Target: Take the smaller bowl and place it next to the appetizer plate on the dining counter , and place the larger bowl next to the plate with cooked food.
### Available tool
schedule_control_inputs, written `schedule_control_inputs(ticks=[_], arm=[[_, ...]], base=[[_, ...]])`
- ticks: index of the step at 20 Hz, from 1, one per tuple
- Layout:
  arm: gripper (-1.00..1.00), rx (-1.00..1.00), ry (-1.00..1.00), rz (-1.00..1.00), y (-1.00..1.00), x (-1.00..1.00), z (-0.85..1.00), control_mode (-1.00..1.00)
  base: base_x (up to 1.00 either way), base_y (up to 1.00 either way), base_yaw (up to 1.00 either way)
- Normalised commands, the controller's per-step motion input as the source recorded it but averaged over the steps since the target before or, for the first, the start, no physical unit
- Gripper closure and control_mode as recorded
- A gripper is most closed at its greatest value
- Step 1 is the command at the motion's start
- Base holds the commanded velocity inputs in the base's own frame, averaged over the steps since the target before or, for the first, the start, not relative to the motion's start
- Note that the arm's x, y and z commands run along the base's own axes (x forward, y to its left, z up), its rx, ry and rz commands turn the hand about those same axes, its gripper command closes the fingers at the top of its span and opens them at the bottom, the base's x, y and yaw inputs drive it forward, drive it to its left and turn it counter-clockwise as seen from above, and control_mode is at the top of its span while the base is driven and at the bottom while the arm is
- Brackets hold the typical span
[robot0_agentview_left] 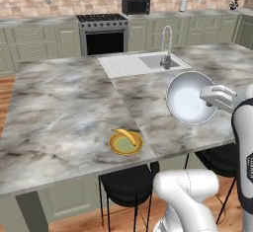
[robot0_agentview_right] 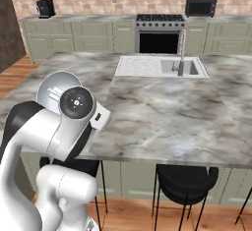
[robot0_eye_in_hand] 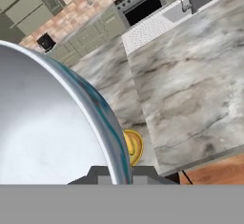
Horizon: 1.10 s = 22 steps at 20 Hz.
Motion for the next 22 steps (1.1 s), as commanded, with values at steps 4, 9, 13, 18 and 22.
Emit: schedule_control_inputs(ticks=[4, 9, 13, 18, 22], arm=[[1.00, 0.00, 0.12, 0.00, 0.04, 0.00, -0.20, -1.00], [1.00, 0.02, 0.30, 0.00, -0.04, 0.15, -0.40, -1.00], [1.00, 0.06, 0.15, 0.00, -0.07, 0.26, -0.36, -1.00], [1.00, 0.09, 0.24, 0.00, 0.00, 0.34, -0.35, -1.00], [1.00, 0.10, 0.35, 0.00, 0.00, 0.10, -0.22, -1.00]], base=[[0.00, 0.08, 0.02], [0.00, 0.00, 0.00], [0.00, 0.00, 0.00], [0.00, 0.00, 0.00], [0.00, 0.00, 0.00]])
